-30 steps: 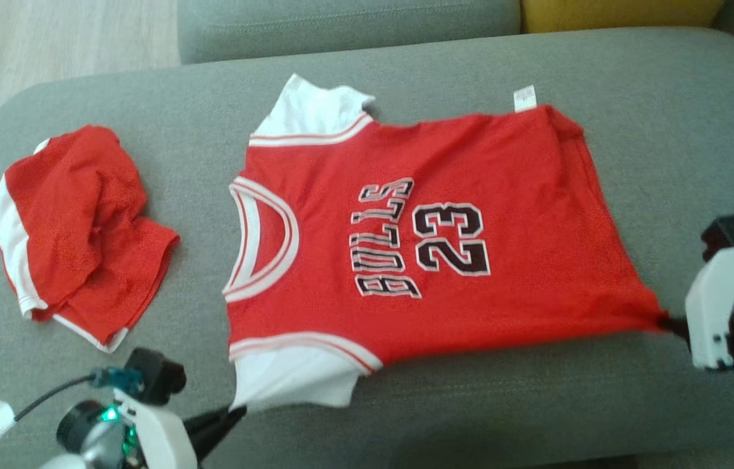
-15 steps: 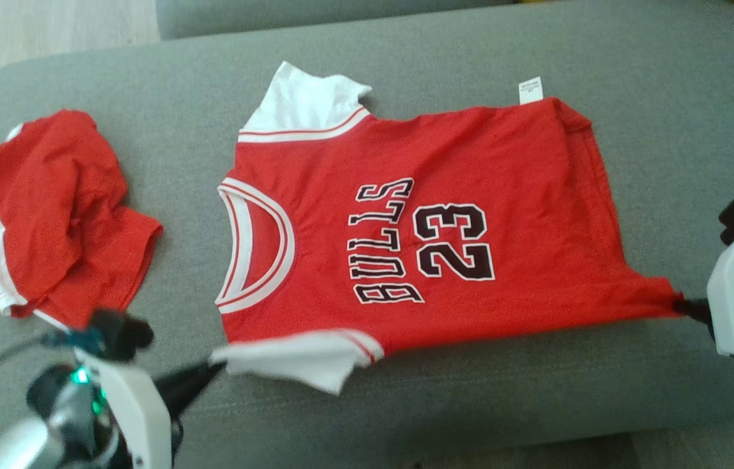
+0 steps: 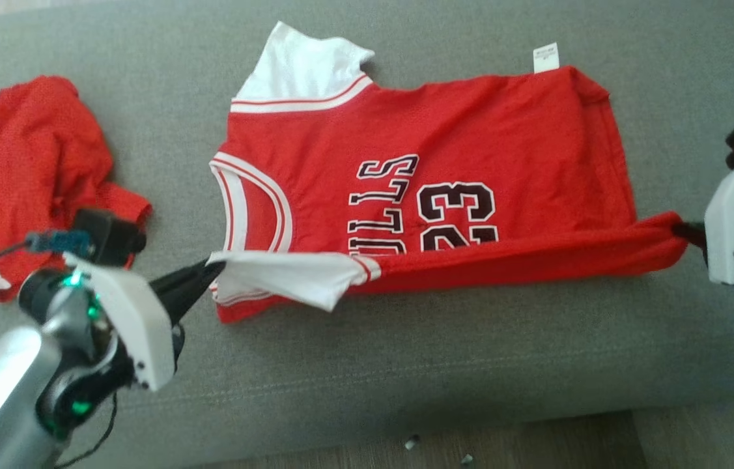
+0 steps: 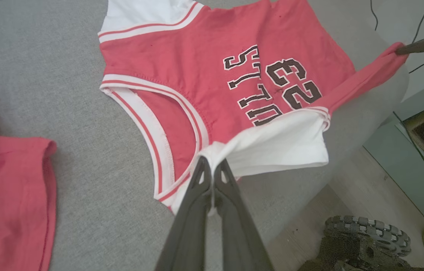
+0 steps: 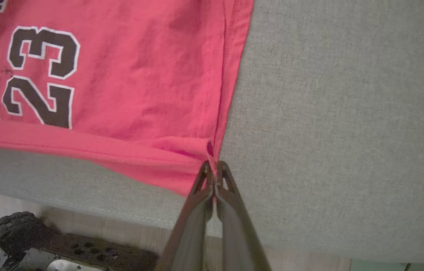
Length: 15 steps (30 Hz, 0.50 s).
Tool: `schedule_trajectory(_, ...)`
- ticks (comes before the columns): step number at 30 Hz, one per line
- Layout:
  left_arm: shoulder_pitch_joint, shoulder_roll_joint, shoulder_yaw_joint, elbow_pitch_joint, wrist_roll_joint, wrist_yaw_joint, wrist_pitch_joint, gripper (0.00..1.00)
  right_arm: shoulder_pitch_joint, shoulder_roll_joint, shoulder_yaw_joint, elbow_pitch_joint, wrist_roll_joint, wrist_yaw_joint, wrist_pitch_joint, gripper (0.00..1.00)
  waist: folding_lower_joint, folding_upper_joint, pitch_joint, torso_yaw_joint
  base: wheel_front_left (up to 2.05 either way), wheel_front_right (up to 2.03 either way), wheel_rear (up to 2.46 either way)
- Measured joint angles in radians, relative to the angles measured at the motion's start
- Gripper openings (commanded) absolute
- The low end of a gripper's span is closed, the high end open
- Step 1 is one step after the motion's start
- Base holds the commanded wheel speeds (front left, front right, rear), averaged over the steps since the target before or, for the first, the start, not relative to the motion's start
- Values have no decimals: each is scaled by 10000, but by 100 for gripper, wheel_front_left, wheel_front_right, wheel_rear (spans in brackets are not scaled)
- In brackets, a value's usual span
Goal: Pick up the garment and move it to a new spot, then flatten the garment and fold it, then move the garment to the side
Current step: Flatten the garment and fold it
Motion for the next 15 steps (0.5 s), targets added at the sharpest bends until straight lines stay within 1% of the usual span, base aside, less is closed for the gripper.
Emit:
schedule_trajectory(3, -482, -282, -105, 353, 88, -8, 148, 0, -286, 165, -4, 259, -267, 0, -196, 0, 0, 0, 239, -4, 0, 0, 0)
schedule_trajectory(4, -792, -472, -207, 614, 128, -12, 176, 0, -488, 263, -12, 447, -359, 0, -337, 0, 1, 0, 411, -9, 0, 0, 0)
schedule_trajectory(8, -1427, -823, -307, 1241, 349, -84, 213, 0, -850, 433, -33, 805, -573, 0, -648, 0, 1, 0, 760, -29, 0, 0, 0)
schedule_trajectory(15, -2497, -1396, -468, 2527, 537, -98, 36, 0, -1374, 777, 27, 1432, -853, 0, -1204, 0, 2, 0, 1258, -141, 0, 0, 0)
